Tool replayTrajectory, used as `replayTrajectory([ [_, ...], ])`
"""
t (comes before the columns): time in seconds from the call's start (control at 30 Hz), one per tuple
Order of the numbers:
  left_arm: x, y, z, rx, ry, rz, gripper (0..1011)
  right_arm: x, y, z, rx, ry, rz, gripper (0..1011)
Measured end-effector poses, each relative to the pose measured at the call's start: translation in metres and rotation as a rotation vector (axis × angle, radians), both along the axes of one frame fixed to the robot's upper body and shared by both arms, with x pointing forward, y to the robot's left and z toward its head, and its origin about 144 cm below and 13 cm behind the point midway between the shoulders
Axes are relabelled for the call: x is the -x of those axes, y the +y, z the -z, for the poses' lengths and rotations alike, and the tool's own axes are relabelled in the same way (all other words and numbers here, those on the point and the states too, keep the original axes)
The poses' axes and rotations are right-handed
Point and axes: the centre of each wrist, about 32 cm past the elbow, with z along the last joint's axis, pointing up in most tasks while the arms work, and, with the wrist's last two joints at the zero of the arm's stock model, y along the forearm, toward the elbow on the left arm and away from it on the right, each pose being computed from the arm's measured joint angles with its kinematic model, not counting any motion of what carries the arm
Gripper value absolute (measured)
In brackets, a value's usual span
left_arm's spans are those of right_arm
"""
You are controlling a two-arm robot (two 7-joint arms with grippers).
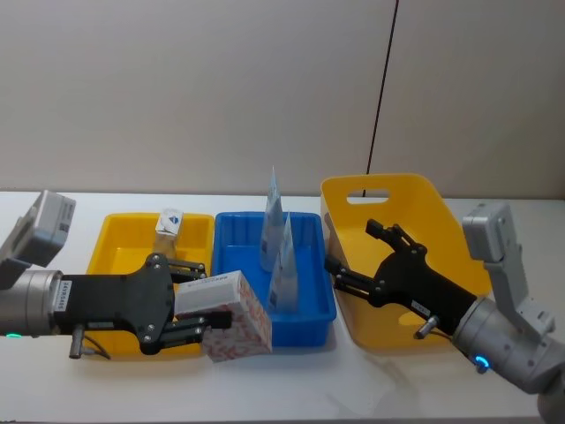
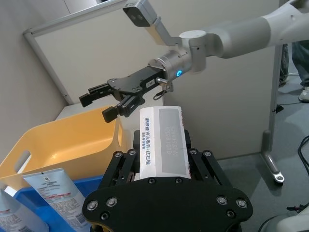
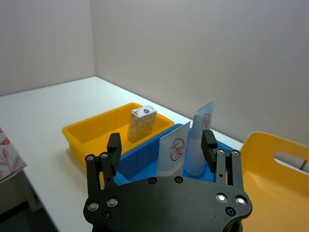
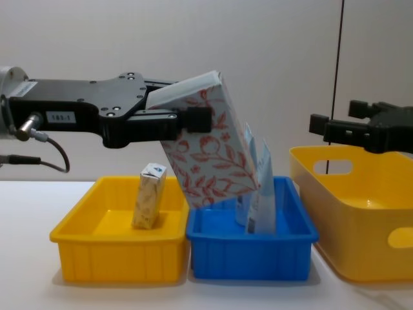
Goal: Bimanual collaborative sorting of washing and personal care products
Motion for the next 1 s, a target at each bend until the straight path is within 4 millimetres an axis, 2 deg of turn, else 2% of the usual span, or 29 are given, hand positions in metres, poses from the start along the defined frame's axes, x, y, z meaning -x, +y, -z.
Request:
replayTrajectory([
  [0.53, 0.0, 0.0, 0.0, 0.0, 0.0, 0.001, 380, -0.049, -0.028, -0.01, 0.034, 0.004, -0.268, 1000],
  [1.0, 0.0, 0.0, 0.0, 0.0, 0.0, 0.0, 380, -0.08, -0.043, -0.019, 0.053, 0.019, -0.486, 1000],
])
